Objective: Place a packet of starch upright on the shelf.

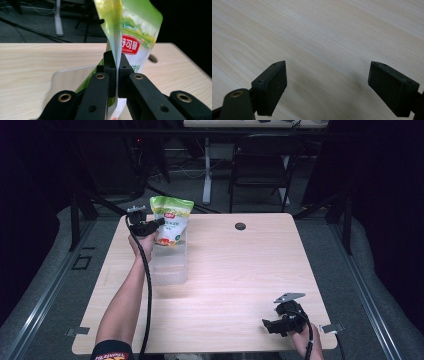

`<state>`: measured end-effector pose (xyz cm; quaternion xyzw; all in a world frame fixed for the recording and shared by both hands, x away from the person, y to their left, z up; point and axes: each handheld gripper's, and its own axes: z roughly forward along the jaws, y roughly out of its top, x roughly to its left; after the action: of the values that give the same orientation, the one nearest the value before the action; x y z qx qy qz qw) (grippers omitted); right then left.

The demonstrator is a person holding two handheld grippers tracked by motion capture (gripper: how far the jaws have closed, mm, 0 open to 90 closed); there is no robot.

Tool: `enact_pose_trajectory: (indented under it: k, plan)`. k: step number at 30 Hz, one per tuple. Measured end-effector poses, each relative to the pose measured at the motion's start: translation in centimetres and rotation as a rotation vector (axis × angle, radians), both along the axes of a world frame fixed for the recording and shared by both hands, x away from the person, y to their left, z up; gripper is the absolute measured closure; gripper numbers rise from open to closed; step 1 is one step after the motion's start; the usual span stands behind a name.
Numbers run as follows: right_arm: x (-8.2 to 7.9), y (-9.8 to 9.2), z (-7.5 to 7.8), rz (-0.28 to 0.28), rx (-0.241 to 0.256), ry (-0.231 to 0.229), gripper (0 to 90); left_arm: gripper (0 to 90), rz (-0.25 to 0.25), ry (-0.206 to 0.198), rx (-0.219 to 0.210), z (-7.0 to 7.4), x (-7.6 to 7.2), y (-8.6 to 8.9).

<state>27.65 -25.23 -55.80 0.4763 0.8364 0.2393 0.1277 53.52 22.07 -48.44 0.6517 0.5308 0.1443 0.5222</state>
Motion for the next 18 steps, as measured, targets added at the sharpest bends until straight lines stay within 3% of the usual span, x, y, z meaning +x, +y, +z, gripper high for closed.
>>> enact_pose_trajectory:
  k: [2,4,8,10,15,18]
  plan:
    - [0.0,0.0,0.0,-0.002,0.0,-0.001,15.0,89.4,0.002,-0.004,-0.059,-0.2,0.0,0.2]
    - [0.0,0.0,0.0,-0.003,0.0,-0.001,15.0,89.4,0.009,-0.005,-0.145,-0.6,-0.1,0.6]
    - [0.0,-0.1,0.0,0.001,0.001,0.003,15.0,89.4,0.022,0.009,-0.218,-1.4,0.0,0.9]
    - [0.0,0.0,-0.1,-0.013,0.015,-0.006,15.0,89.2,0.029,0.035,-0.209,-1.9,0.1,1.1]
    - [0.0,-0.1,0.0,-0.001,0.0,0.001,15.0,88.5,0.026,0.041,-0.085,-1.5,0.2,0.7]
    - [0.0,0.0,-0.1,-0.002,0.007,-0.003,15.0,88.5,0.039,0.054,-0.073,-1.6,0.3,0.8]
